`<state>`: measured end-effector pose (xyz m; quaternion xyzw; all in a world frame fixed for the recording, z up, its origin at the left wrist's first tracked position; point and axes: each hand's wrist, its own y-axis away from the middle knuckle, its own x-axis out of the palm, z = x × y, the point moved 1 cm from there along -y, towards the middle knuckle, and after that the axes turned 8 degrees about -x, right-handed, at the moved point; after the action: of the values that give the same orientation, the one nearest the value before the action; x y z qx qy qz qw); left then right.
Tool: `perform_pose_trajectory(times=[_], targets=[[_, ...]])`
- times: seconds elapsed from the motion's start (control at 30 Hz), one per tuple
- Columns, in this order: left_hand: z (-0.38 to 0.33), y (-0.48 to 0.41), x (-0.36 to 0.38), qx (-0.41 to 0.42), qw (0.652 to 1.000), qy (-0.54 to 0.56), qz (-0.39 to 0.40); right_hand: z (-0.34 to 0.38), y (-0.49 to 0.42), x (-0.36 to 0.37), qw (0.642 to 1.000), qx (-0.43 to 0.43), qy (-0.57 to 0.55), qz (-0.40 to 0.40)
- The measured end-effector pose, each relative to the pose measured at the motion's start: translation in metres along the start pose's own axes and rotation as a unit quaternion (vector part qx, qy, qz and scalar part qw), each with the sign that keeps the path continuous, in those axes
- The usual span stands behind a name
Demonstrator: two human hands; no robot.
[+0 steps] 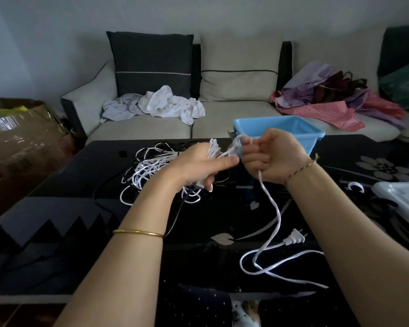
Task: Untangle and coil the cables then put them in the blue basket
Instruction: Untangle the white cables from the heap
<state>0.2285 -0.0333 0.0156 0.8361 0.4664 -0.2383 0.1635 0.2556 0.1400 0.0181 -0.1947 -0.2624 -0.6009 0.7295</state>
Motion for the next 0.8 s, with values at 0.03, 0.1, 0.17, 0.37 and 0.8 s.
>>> perform_pose_trajectory(times=[0.03, 0.1, 0.17, 0.37, 0.8], targets=[[0.002, 0.001, -0.001, -0.009, 0.999, -0.031, -0.001, 0.003, 0.0, -0.003, 1.0, -0.007, 0.02, -0.012], [0.007, 0.003, -0.003, -0.044, 0.999, -0.028, 0.006, 0.004, -0.003, -0.011, 0.994, -0.033, 0.084, -0.056], [0.008, 0.005, -0.004, -0.086, 0.995, 0.03, 0.031, 0.001, -0.01, -0.018, 0.984, -0.085, 0.115, -0.11], [-0.002, 0.013, -0.014, -0.128, 0.948, 0.249, 0.152, -0.012, -0.021, -0.053, 0.904, -0.19, 0.223, -0.312], [0.014, 0.01, -0.053, 0.04, 0.642, 0.758, -0.11, -0.028, -0.01, -0.063, 0.831, 0.132, 0.525, -0.132]])
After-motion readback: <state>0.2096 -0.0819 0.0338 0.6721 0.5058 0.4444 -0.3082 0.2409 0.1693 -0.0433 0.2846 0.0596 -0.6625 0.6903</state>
